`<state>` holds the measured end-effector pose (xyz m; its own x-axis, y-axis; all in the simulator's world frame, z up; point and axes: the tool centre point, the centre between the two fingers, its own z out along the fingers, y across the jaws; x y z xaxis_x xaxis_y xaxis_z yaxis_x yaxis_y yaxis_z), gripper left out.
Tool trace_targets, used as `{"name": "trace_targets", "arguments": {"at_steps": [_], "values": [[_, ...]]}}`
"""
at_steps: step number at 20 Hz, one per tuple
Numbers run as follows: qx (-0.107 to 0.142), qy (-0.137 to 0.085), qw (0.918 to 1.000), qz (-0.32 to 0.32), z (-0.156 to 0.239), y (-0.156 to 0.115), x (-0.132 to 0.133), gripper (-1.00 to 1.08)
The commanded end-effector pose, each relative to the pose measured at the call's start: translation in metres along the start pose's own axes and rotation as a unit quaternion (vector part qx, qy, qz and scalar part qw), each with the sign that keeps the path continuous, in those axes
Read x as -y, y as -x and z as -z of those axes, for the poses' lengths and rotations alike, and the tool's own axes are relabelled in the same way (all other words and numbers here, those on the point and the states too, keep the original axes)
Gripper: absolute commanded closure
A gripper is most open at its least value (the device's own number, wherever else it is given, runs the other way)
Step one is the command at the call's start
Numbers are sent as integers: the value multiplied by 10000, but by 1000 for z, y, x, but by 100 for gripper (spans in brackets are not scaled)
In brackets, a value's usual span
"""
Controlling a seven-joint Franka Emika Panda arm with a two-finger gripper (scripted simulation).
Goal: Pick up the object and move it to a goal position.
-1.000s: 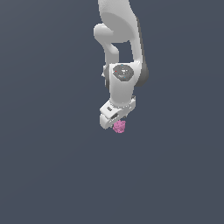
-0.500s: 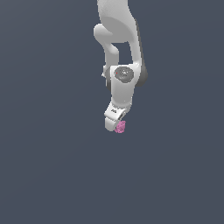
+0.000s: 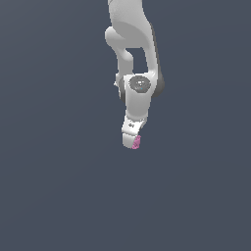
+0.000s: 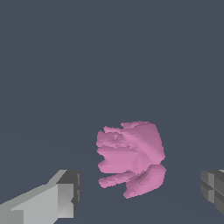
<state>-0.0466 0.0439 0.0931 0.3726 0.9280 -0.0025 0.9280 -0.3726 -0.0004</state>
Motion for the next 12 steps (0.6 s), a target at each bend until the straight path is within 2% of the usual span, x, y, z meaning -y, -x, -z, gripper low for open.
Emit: {"name": "trace_targets", "arguments": {"at_steps": [1, 12], "values": [[-7, 2, 9999, 154, -1, 0, 1, -92], [-11, 2, 9996, 267, -8, -1, 3, -92]]}}
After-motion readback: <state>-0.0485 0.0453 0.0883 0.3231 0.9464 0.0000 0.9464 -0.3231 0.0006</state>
